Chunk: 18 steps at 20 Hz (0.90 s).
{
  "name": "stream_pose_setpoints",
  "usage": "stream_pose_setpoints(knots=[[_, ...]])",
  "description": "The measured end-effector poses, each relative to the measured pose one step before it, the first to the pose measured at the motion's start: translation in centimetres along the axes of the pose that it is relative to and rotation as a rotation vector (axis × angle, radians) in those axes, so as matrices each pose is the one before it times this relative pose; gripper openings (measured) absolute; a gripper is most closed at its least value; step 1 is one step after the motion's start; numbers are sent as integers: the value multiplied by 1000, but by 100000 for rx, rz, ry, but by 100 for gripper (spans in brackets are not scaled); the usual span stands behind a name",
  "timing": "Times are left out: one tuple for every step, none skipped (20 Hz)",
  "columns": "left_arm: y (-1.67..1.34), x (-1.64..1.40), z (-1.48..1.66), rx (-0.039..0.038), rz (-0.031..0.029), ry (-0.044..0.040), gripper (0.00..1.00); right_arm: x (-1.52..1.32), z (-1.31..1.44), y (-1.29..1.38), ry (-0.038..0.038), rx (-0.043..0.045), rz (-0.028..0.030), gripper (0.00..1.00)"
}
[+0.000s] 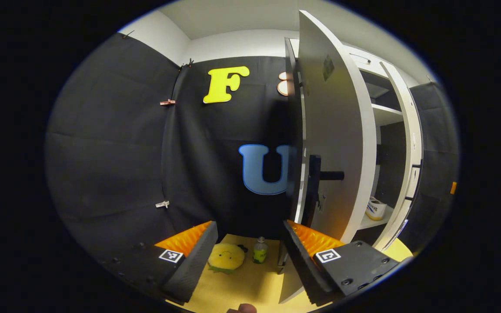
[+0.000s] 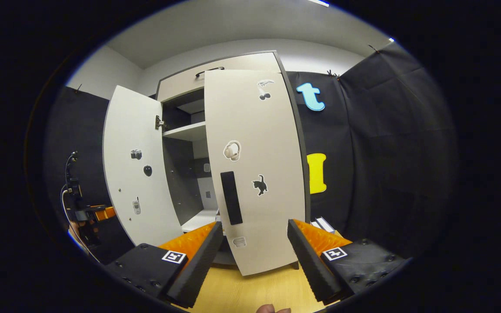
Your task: Grab one shoe with the right hand and put it into the shoe cabinet, grab the other shoe with the left hand and put it into the shoe cabinet; then close the right door with the right hand and the left door with the left hand.
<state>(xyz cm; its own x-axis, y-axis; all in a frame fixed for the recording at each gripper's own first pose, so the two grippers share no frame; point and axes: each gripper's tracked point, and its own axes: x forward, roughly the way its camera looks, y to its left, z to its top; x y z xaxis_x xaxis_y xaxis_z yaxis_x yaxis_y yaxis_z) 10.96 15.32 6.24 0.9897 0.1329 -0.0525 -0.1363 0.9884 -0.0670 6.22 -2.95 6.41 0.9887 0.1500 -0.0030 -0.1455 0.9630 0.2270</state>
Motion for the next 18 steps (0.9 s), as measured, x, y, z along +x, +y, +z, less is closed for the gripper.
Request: stream_pose_setpoints(knots=[[-635, -289, -64, 859, 92, 47, 94, -182, 54, -251, 87, 106, 85, 98], [-732, -217, 10, 694, -225, -180, 94, -276, 96, -255, -26, 175, 163, 98], [-987, -281, 69, 381, -1095, -37, 94, -223, 46, -366, 0, 160, 0, 98], [-1168, -165, 5, 54, -1498, 180, 94, -182, 33, -390, 107, -27, 42, 98], [-1205, -147, -39, 116, -1413, 96, 94, -168, 95, -467, 205, -299, -81, 98], [-1074, -5, 50, 367, -874, -313, 94, -40, -53, -463, 346, -559, -58, 98], [-947, 7, 117, 472, -298, -612, 94, -135, 85, -545, 214, -500, -303, 98], [-872, 88, 100, 293, -221, -521, 94, -167, 104, -463, 149, -52, -249, 98], [-1169, 78, -64, 211, -734, -287, 94, -407, 106, -392, -84, 36, -148, 98], [-1227, 165, -11, -228, -1536, 292, 94, -36, 22, -533, 66, -25, -254, 98], [-1492, -66, -97, -618, -2359, 539, 94, -8, -33, -484, 170, -253, -280, 98], [-1463, -145, 153, -991, -2512, 25, 94, 71, -83, -481, 305, -354, -265, 98], [-1584, -294, 528, -566, -2323, -1206, 94, 16, -81, -412, 480, -204, -222, 98], [-1388, -375, 456, 366, -1939, -1336, 92, 18, -48, -428, 243, 138, -190, 98], [-1145, -407, 255, 1061, -916, -889, 94, -24, 60, -305, 189, 466, -126, 98], [-1052, -476, 123, 1426, -577, -318, 94, 1, 27, -206, -1, 701, -61, 98], [-933, -331, -80, 1054, -868, -110, 94, 49, 42, -201, 12, 620, -258, 98], [-789, -479, -84, 206, -1053, 252, 95, 53, -50, -267, 73, 339, -829, 98]])
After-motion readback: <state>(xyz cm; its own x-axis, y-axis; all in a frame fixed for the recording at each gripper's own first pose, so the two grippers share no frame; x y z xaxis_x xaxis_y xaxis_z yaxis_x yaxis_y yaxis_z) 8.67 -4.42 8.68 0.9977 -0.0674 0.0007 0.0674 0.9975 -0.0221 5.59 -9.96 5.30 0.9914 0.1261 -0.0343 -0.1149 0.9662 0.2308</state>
